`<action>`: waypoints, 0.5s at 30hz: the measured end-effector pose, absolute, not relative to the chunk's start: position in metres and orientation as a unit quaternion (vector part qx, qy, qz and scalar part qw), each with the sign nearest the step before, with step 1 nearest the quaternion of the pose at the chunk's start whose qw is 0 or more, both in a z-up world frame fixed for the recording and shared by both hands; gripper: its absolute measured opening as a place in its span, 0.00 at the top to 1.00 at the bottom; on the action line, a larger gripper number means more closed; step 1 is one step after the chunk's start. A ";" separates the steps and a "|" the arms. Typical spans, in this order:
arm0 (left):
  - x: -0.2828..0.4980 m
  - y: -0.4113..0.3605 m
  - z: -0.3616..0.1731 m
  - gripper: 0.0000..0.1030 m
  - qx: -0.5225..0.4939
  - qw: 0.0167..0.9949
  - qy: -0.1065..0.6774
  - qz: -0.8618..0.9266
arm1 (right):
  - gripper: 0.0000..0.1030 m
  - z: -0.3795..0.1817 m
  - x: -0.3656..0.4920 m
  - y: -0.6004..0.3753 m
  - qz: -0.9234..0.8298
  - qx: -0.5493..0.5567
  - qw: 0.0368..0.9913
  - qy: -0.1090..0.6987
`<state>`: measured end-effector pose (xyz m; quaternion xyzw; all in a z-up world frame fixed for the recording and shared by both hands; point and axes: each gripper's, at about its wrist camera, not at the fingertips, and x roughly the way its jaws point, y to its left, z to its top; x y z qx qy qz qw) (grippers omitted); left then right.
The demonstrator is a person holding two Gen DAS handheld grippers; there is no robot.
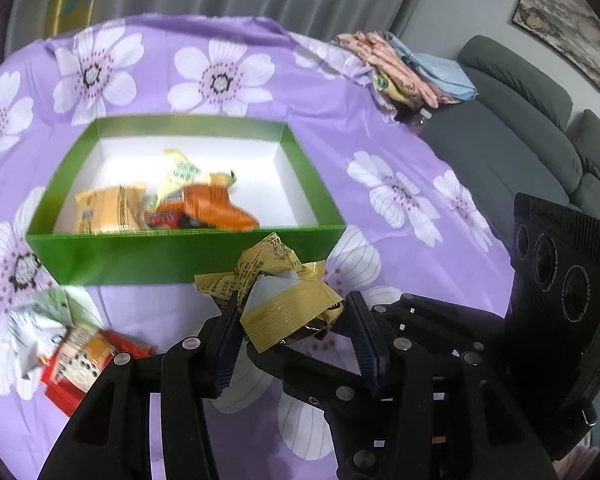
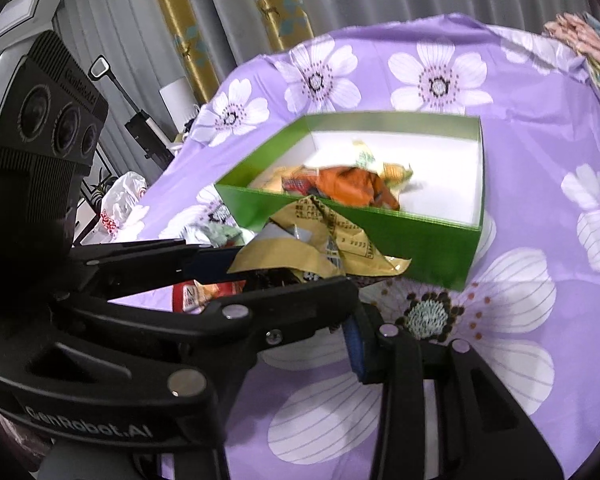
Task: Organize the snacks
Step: 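Grasp the gold-yellow wrapper with the right gripper and lift it, then carry the gold-yellow wrapper into the green box and open the right gripper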
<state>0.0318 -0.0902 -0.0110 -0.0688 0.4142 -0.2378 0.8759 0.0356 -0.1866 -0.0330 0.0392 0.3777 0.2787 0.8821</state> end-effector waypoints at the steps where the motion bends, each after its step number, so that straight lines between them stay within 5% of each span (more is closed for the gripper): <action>1: 0.032 -0.089 -0.008 0.51 -0.068 0.877 0.411 -0.238 | 0.62 -0.030 0.036 -0.186 0.279 0.038 0.883 0.374; 15: 0.081 -0.075 0.021 0.51 -0.066 0.899 0.370 -0.224 | 0.62 -0.005 0.091 -0.175 0.291 0.024 0.898 0.329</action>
